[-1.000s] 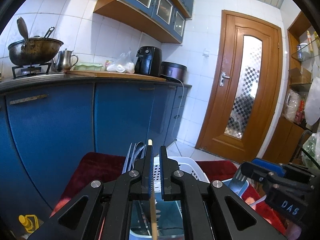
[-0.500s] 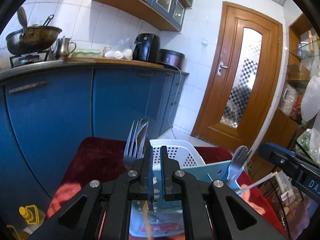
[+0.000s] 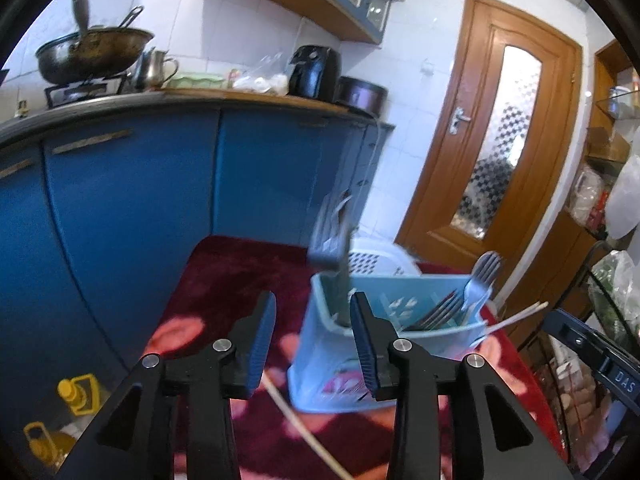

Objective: Organize utensils
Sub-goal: 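Open both grippers to release the chopstick and fork into the caddy, then withdraw both grippers and move the left gripper to the last wooden chopstick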

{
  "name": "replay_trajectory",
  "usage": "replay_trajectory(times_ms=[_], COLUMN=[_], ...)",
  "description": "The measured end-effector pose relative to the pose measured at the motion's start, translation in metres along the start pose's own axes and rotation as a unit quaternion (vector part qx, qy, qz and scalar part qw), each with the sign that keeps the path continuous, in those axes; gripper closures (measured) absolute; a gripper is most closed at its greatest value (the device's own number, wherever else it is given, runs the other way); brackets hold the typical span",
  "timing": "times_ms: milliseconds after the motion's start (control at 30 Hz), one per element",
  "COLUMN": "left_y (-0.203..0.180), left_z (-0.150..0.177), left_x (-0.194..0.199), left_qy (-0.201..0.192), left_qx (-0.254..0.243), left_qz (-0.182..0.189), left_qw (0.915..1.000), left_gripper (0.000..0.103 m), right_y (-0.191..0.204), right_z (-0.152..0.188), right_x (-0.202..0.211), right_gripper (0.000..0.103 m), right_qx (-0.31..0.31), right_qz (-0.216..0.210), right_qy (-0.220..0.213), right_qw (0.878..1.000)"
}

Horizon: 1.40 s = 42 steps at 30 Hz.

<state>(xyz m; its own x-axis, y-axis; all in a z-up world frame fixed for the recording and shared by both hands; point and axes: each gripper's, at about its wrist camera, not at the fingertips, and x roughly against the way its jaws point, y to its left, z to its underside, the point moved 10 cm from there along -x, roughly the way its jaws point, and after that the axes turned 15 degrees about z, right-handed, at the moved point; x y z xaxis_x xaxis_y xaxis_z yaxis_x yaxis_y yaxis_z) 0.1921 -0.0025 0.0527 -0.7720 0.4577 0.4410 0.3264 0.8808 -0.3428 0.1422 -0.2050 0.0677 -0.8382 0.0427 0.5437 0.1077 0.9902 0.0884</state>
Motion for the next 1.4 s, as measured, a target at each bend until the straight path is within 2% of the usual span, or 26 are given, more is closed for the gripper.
replay_trajectory(times_ms=[200, 567, 800, 1000, 1400], left_y=[0.023, 0.058, 0.09, 0.106, 0.113], left_z=[0.02, 0.062, 0.075, 0.086, 0.088], left_x=[-0.006, -0.056, -0.08, -0.103, -0.121], left_qy=[0.037, 0.13, 0.162, 0.187, 0.212], left_qx=[0.009, 0.02, 0.055, 0.12, 0.137], left_qz=[-0.03, -0.061, -0.072, -0.041, -0.064], left_qw=[0.9988, 0.9894, 0.9825, 0.9742, 0.9656], left_gripper=[0.063, 0.063, 0.064, 0.064, 0.067], right_y=[-0.005, -0.01, -0.02, -0.026, -0.027], right_z=[0.026, 0.068, 0.08, 0.086, 0.1], right_x=[-0.001, -0.014, -0.023, -0.031, -0.042], right_gripper=[0.059, 0.055, 0.055, 0.055, 0.055], right_qx=[-0.007, -0.021, -0.032, -0.041, -0.046], right_qz=[0.002, -0.003, 0.005, 0.007, 0.009], right_qy=[0.024, 0.069, 0.085, 0.098, 0.12], right_qw=[1.0, 0.997, 0.996, 0.994, 0.992])
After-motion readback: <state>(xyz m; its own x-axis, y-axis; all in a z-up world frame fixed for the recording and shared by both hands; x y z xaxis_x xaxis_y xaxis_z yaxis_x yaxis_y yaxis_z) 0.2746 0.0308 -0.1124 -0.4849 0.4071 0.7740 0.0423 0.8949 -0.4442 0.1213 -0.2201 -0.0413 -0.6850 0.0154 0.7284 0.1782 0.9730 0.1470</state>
